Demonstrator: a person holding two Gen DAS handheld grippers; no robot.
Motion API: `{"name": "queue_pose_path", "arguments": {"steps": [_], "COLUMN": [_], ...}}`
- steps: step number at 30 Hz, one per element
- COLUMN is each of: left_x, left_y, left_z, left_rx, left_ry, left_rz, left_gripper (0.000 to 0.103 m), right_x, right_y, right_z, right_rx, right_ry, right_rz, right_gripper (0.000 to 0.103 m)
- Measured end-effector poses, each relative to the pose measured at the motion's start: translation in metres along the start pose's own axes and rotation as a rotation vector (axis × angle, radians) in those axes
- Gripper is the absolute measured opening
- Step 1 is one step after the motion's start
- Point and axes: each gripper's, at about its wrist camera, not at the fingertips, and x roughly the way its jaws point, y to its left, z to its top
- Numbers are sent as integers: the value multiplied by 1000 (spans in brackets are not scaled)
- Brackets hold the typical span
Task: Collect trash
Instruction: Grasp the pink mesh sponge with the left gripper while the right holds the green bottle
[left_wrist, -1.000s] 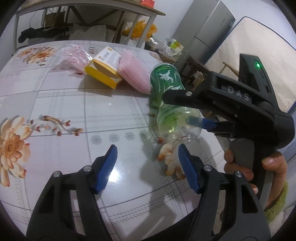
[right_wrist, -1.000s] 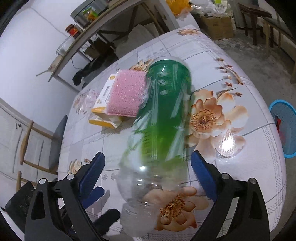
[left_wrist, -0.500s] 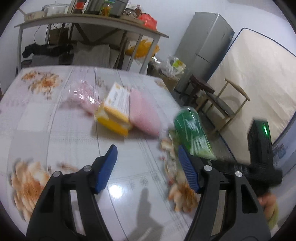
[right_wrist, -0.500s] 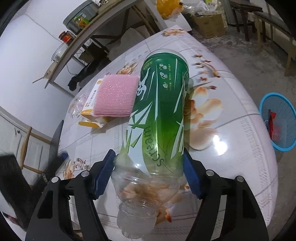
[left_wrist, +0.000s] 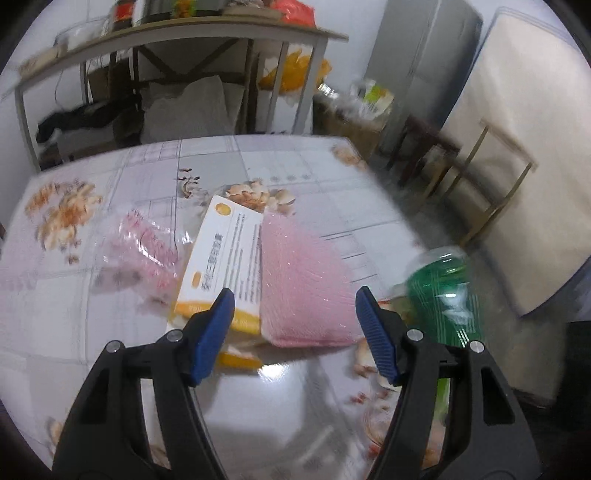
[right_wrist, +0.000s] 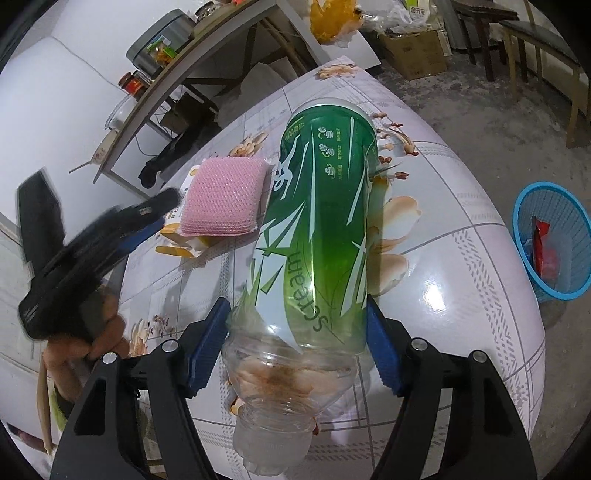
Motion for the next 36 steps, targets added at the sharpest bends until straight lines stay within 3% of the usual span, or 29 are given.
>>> {"name": "queue_pose_path", "arguments": {"steps": [4,6,7,11,17,24,28,31,34,36], "left_x": [32,34,34,34,23,-13,-42,-61,-71,-77], "left_y": [-16,-23,-25,-31,-43,-62,-63,-55,-43,-37], "left_z": [4,5,5,4,-8,-53,-91,-116,-126,-127], "left_rx": [100,132,136,146,193,249,243,209,152,113], "left_ry": [79,73,75,66,68,89,108,137,163,155], "left_rz": [113,143,141,155,152,73,-35,-110,-139,-146], "left_gripper": [56,50,45,40,38,39,39,40,43,53], "right_x": [-1,-3,-4,-7,-14,-27,-35,-40,-41,-41], "right_y": [-3,-6,-7,-11,-17,-28,-30,-31,-32,-32], "right_z": [0,-1,-2,-3,-6,-14,-21,-26,-29,-29], "right_rx": [6,10,11,19,38,55,56,53,51,50], "right_ry": [-7,-15,-19,-31,-44,-51,-44,-42,-47,-48], "right_rz": [12,14,13,13,9,-7,-13,-16,-9,-9], "right_gripper": [69,69,69,69,69,69,69,69,69,69]}}
